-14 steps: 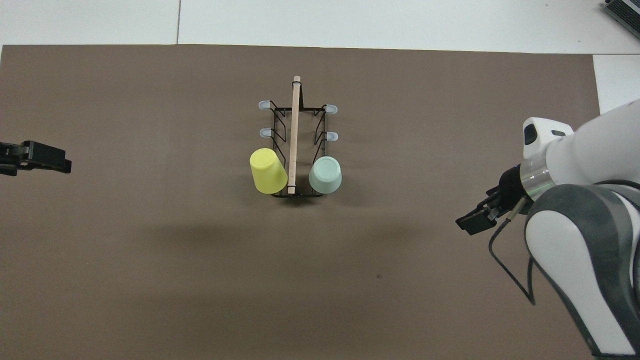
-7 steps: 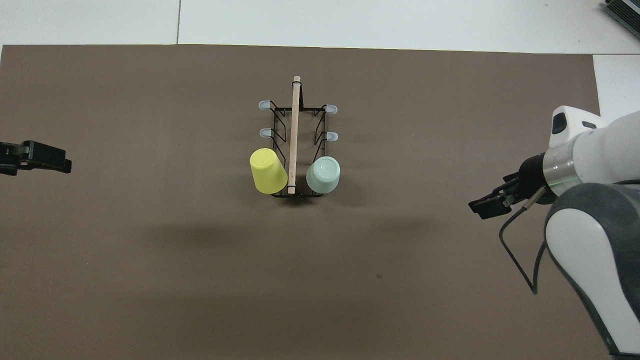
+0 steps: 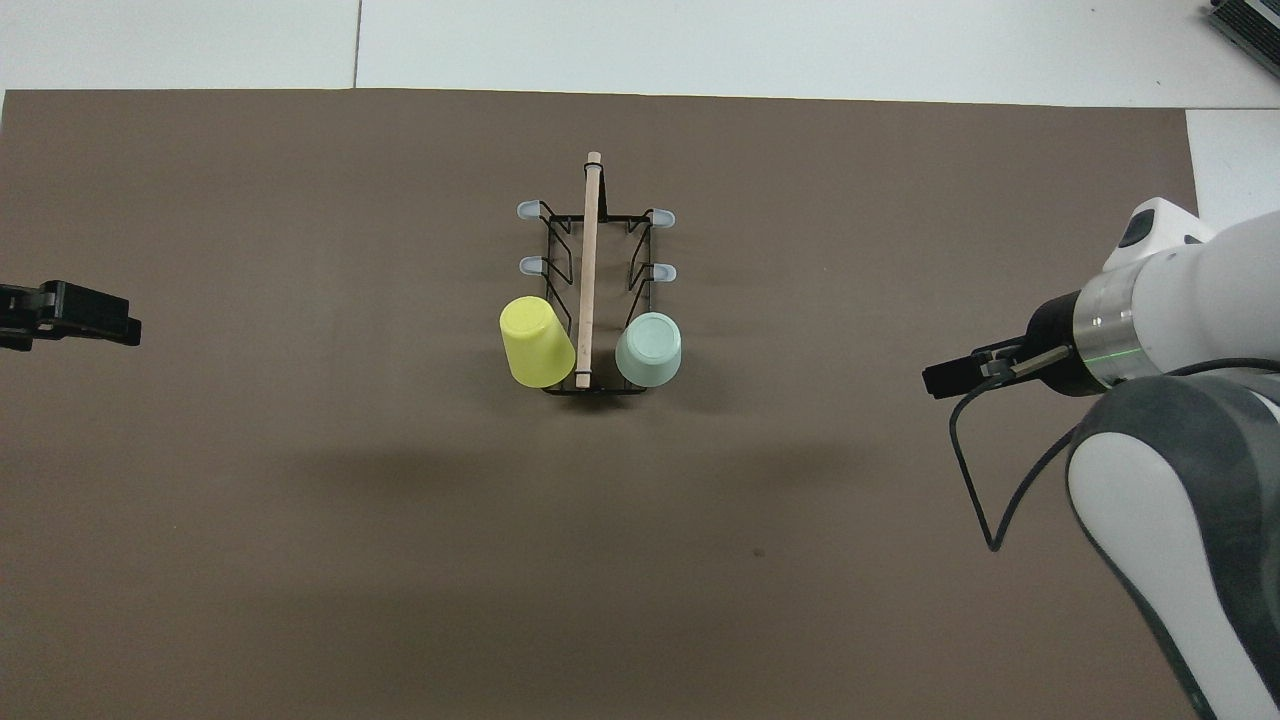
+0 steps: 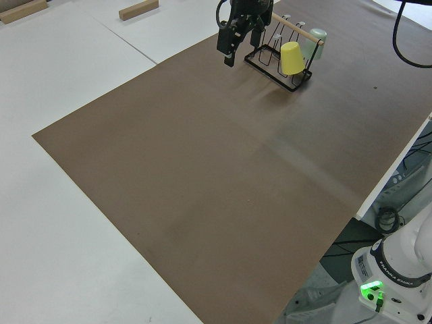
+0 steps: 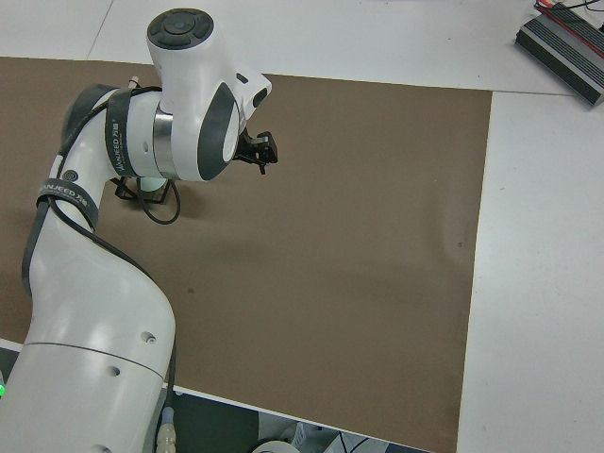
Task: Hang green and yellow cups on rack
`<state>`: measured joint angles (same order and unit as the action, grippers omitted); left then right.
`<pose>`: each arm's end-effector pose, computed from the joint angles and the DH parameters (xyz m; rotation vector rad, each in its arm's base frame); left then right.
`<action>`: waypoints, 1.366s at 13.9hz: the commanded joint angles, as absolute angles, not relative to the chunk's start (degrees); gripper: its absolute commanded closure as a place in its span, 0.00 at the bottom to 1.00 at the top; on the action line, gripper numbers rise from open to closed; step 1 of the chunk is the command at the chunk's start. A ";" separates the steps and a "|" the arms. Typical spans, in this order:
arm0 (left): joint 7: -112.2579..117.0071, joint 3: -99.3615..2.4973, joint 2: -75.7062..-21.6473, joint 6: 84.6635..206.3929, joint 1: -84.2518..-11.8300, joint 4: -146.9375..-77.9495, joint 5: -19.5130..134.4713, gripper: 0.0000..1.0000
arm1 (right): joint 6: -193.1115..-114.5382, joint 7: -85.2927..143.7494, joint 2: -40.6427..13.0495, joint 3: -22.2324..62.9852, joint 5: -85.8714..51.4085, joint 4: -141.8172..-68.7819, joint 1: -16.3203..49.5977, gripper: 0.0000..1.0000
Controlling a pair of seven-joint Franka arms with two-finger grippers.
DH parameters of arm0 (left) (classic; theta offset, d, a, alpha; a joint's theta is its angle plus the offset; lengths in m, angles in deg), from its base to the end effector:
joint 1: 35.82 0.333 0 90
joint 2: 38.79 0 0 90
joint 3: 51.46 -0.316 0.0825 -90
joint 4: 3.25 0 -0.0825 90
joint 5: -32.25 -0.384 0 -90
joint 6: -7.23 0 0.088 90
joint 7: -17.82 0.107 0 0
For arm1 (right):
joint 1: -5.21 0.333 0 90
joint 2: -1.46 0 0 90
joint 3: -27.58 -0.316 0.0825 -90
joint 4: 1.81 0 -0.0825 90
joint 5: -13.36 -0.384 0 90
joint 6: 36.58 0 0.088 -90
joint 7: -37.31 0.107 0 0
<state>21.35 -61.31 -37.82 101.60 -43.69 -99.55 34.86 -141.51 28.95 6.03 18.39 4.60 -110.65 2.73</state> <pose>0.5532 0.0153 0.5883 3.0923 -0.0359 -0.0227 0.5338 0.0775 0.5341 -2.9877 -0.3359 -0.0191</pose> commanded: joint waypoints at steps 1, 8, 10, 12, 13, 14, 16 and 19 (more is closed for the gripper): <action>21.60 -61.30 -37.56 100.84 -43.91 -99.22 35.24 0.00 | -140.12 37.80 5.76 18.35 6.50 -108.61 3.01 0.00; 22.12 -60.86 -37.56 100.22 -43.38 -99.05 35.15 0.00 | -139.67 49.96 5.59 18.53 10.02 -107.63 4.60 0.00; 22.91 -60.86 -37.56 100.22 -43.29 -98.96 35.15 0.00 | -140.20 50.49 5.59 18.44 9.93 -107.63 4.51 0.00; 23.44 -60.86 -37.65 99.87 -43.21 -98.87 34.98 0.00 | -141.25 50.59 5.50 18.79 9.93 -107.72 6.08 0.00; 23.44 -60.86 -37.74 99.52 -43.12 -98.61 34.98 0.00 | -141.78 50.59 5.50 18.88 9.93 -107.81 6.18 0.00; 23.53 -60.78 -37.91 99.17 -43.03 -98.17 34.46 0.00 | -141.87 50.59 5.50 19.05 9.93 -107.81 6.27 0.00; 23.53 -60.52 -38.09 98.64 -42.68 -97.47 34.45 0.00 | -141.78 50.32 5.50 20.80 9.93 -107.63 6.79 0.00; 23.62 -60.07 -38.26 97.68 -42.42 -97.20 34.19 0.00 | -141.96 49.80 5.15 23.36 10.02 -107.54 8.55 0.00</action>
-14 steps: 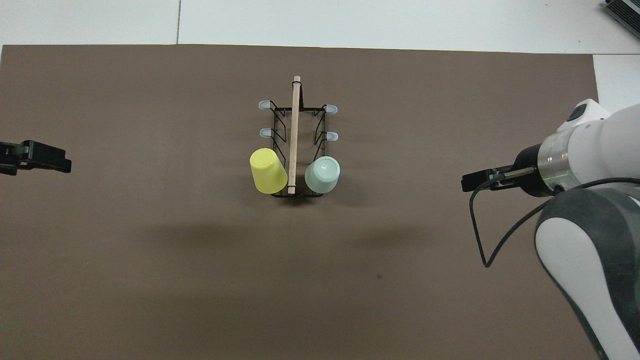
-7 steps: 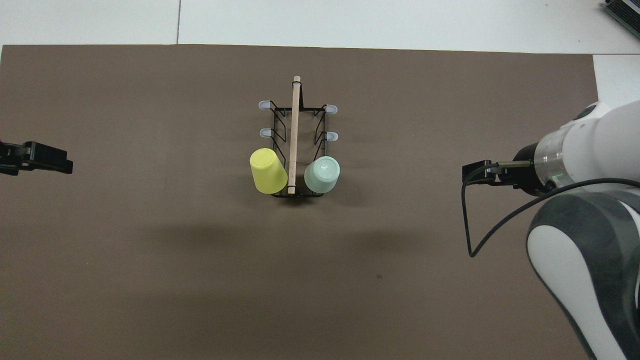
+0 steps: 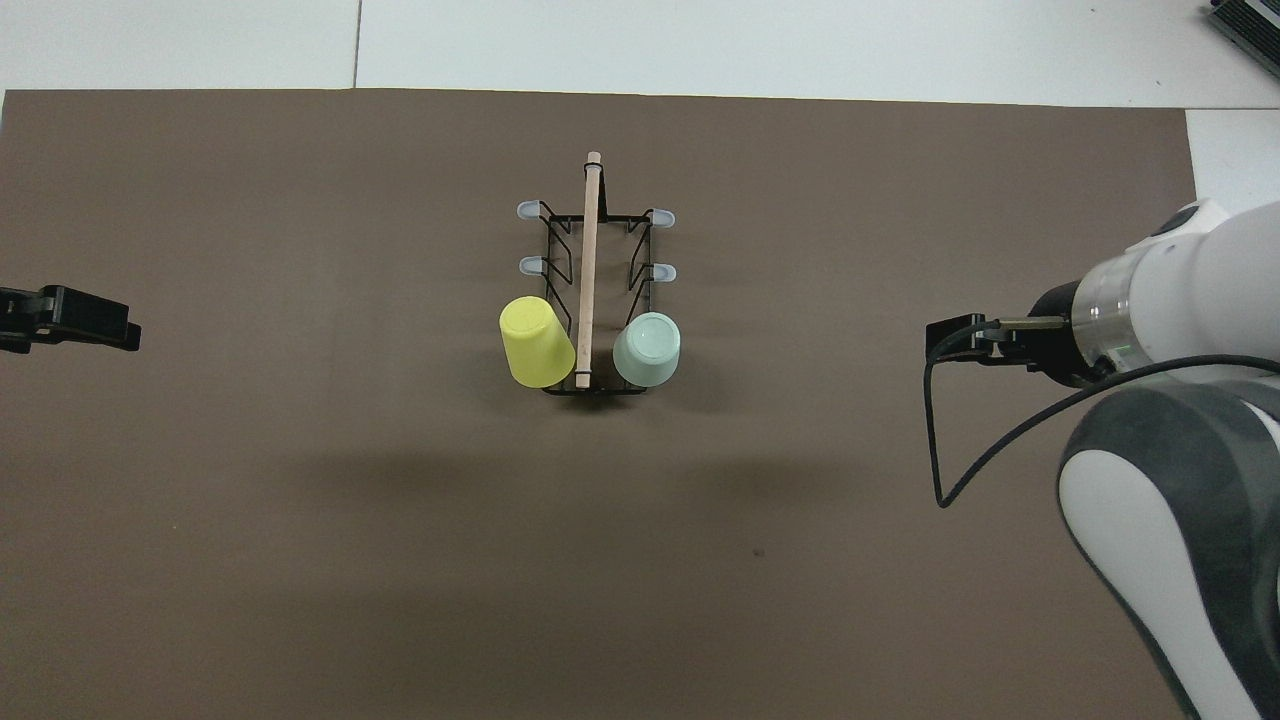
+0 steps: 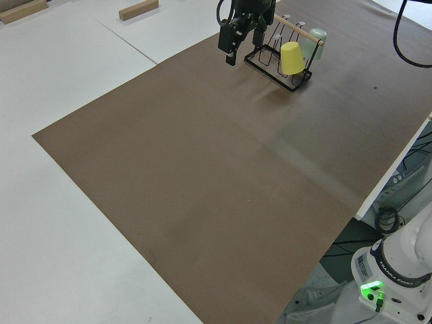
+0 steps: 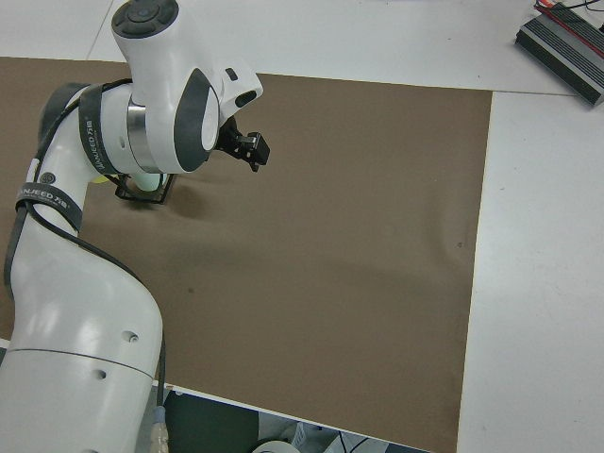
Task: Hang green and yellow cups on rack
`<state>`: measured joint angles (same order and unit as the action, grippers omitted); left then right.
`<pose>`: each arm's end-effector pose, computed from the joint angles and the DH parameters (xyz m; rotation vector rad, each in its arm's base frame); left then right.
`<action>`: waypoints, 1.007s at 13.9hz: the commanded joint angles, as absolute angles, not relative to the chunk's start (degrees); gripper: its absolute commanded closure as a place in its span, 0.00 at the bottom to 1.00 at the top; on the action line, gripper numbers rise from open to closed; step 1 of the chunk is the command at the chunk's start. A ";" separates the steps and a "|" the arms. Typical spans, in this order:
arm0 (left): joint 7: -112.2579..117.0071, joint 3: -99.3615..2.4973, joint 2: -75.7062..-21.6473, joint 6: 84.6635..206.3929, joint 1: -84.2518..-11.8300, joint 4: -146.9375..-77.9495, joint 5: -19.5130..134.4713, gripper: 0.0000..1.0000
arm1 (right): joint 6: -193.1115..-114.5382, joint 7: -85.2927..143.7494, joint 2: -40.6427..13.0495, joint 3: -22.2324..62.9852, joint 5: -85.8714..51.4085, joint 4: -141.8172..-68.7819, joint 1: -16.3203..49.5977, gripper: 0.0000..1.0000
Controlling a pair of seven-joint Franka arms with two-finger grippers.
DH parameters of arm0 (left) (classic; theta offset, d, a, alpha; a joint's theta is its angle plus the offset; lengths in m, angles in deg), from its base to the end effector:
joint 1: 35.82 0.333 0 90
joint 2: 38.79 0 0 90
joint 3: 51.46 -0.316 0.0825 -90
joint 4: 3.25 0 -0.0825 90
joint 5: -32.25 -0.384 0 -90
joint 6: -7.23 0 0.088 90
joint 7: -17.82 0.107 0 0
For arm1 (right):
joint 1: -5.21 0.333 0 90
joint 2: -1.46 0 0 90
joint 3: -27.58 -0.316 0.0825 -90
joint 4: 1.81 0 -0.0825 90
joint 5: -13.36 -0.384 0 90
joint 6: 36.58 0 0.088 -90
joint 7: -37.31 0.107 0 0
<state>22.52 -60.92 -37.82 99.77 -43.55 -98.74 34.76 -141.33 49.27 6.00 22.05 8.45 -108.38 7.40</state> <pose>0.5506 0.0128 0.5923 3.0919 -0.0761 -0.0497 0.5371 0.0813 0.5525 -3.0551 0.1437 -0.0513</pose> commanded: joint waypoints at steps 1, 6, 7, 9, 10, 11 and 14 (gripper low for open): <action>23.62 -59.99 -38.44 97.67 -42.42 -96.42 34.19 0.00 | -141.96 49.80 5.15 23.36 10.02 -107.54 8.55 0.00; 23.53 -59.19 -38.62 97.76 -42.07 -96.41 34.19 0.00 | -141.96 49.71 4.97 23.36 10.11 -107.46 7.76 0.00; 23.53 -59.19 -38.62 97.67 -41.98 -96.41 34.19 0.00 | -141.96 49.71 4.71 23.36 10.11 -107.46 8.02 0.00; 23.44 -57.80 -38.62 97.50 -41.01 -96.58 34.19 0.00 | -142.13 49.71 4.71 23.27 10.02 -107.46 8.11 0.00; 23.44 -57.70 -38.44 97.41 -40.92 -96.76 34.19 0.00 | -142.40 49.71 4.71 23.27 10.02 -107.54 8.11 0.00; 23.44 -57.61 -38.44 97.50 -40.92 -96.85 34.19 0.00 | -142.40 49.71 4.71 23.27 10.02 -107.54 8.20 0.00; 23.44 -57.61 -38.18 97.67 -41.01 -97.29 34.19 0.00 | -142.40 49.62 4.62 23.27 10.11 -107.37 8.12 0.00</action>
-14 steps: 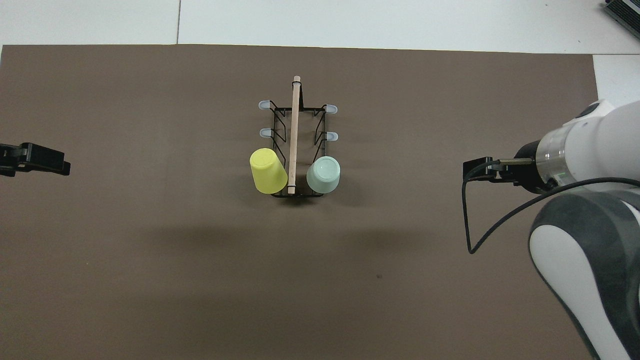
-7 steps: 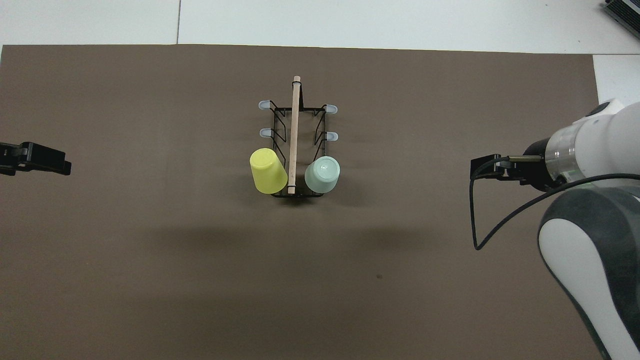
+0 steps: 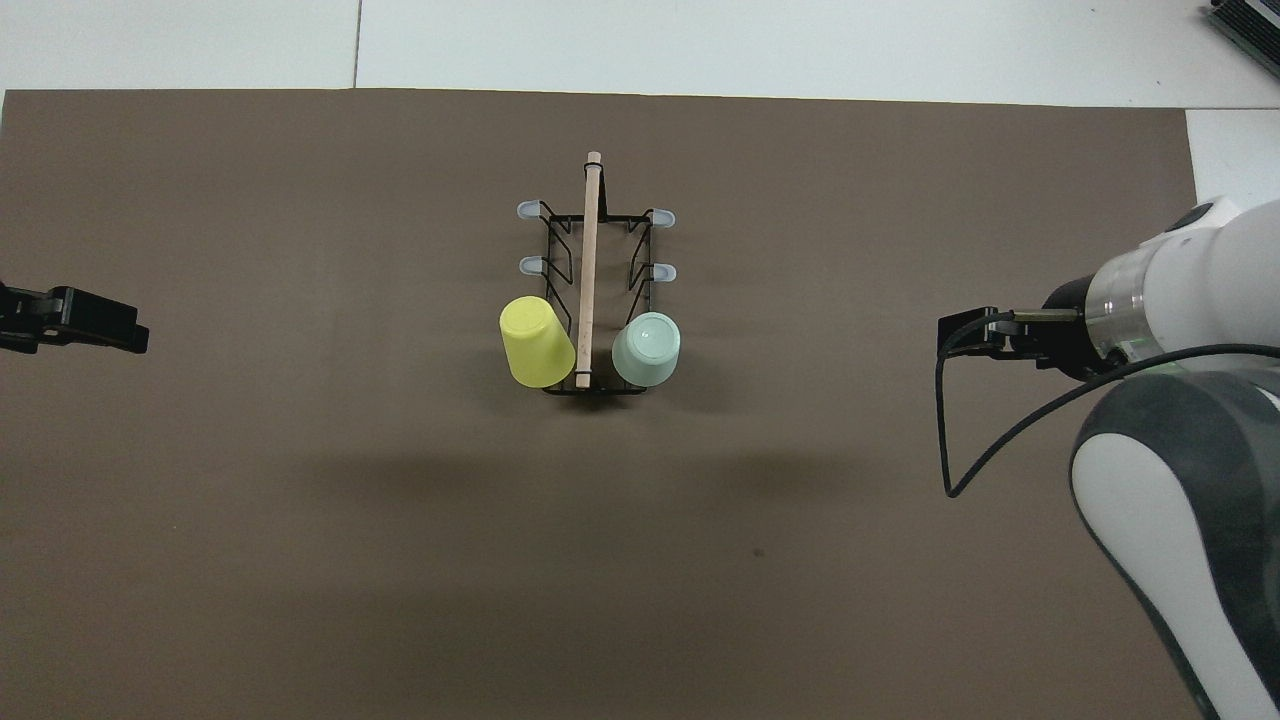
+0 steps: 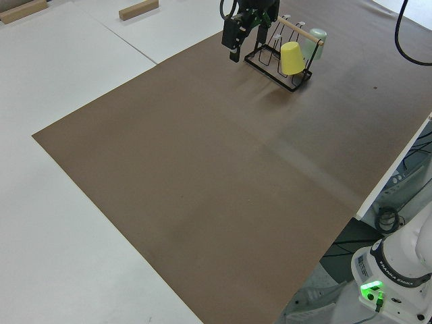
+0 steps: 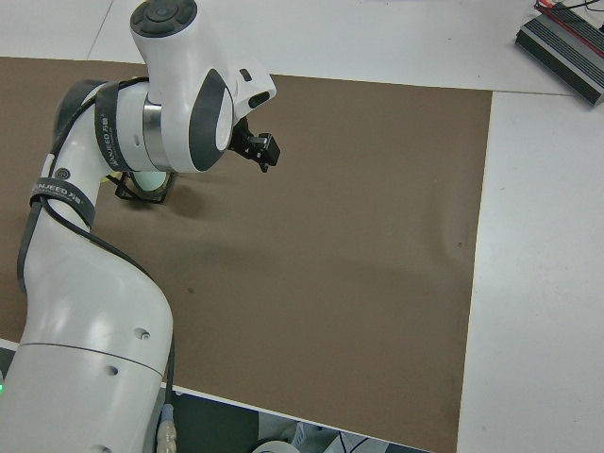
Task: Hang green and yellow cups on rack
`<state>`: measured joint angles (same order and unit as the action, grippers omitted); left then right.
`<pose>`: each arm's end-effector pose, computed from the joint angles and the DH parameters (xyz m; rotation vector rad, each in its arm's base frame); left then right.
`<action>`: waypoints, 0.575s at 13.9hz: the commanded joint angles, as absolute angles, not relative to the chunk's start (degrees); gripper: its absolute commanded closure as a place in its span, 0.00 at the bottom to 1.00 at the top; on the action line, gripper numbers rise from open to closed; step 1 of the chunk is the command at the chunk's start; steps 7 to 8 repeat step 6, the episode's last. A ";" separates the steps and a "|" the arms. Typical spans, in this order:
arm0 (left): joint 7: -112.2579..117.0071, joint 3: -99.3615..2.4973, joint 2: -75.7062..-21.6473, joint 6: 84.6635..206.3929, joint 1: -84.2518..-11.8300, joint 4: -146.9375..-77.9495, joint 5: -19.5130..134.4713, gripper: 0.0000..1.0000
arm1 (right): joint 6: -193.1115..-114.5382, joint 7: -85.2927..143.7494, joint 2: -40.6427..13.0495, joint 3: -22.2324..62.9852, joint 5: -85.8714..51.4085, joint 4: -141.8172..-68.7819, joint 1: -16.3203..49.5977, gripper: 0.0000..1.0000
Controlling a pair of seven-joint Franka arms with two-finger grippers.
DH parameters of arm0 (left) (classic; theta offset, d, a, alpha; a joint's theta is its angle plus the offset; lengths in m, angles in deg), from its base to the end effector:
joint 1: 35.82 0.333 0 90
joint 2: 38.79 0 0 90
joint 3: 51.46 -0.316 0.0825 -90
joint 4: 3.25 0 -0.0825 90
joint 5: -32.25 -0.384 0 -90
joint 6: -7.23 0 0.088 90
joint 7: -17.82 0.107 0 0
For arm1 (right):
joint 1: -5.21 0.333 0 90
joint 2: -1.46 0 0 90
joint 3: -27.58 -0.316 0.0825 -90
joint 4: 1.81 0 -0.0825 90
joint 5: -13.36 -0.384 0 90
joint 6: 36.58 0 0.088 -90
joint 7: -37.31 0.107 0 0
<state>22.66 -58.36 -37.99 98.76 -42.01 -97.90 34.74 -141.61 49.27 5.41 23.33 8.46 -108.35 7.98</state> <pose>0.5504 0.0027 0.5962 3.0921 -0.1084 -0.0594 0.5408 0.0745 0.5477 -3.0530 0.1631 -0.0444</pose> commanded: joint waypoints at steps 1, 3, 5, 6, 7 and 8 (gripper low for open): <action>23.44 -57.61 -38.09 97.59 -41.10 -97.29 34.19 0.00 | -142.40 49.71 4.62 23.27 10.11 -107.37 8.11 0.00; 23.44 -57.70 -38.09 97.76 -41.27 -97.29 34.19 0.00 | -142.40 49.71 4.71 23.27 10.11 -107.37 8.29 0.00; 23.36 -57.70 -38.18 98.29 -41.10 -97.38 34.19 0.00 | -142.40 49.71 4.62 23.27 10.11 -107.37 8.47 0.00; 23.35 -57.70 -38.09 98.37 -41.01 -97.38 34.19 0.00 | -142.40 49.71 4.62 23.27 10.11 -107.28 8.38 0.00; 23.35 -57.70 -38.09 98.37 -41.01 -97.38 34.19 0.00 | -142.40 49.71 4.62 23.27 10.11 -107.28 8.38 0.00; 23.35 -57.70 -38.09 98.37 -41.01 -97.38 34.19 0.00 | -142.40 49.71 4.62 23.27 10.11 -107.28 8.38 0.00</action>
